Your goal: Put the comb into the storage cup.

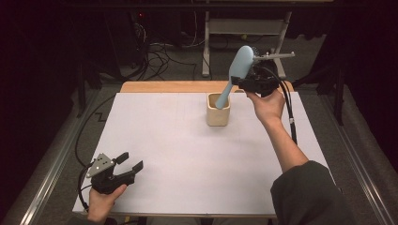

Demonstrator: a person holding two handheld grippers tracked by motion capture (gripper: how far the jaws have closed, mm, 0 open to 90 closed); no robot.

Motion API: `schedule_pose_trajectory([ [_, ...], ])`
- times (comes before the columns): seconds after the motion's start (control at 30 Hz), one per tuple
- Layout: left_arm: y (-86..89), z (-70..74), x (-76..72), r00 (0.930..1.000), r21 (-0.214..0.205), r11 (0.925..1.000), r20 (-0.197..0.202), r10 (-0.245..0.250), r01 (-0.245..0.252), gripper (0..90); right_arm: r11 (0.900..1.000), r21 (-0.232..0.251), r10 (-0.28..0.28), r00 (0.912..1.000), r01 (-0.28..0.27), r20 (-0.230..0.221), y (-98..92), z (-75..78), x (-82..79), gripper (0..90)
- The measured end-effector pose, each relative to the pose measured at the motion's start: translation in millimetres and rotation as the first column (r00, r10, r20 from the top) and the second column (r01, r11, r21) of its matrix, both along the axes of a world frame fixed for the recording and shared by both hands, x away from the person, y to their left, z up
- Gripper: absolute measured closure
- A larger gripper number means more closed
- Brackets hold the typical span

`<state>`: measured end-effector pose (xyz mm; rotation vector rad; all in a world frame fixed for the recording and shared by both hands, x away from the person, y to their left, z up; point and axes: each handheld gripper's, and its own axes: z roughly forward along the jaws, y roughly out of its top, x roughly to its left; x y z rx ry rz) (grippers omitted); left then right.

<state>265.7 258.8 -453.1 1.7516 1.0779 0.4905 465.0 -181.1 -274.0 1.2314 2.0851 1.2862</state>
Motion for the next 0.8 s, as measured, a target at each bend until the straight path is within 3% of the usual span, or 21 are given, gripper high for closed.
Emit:
schedule_pose_trajectory([
  [0.8,-0.6,0.1,-0.1,1.0000,0.005,0.9999,0.000,-0.009,0.009,31.6,0.9998,-0.012,-0.015,0.9998,0.015,-0.013,13.4,-10.9,14.7,57.4],
])
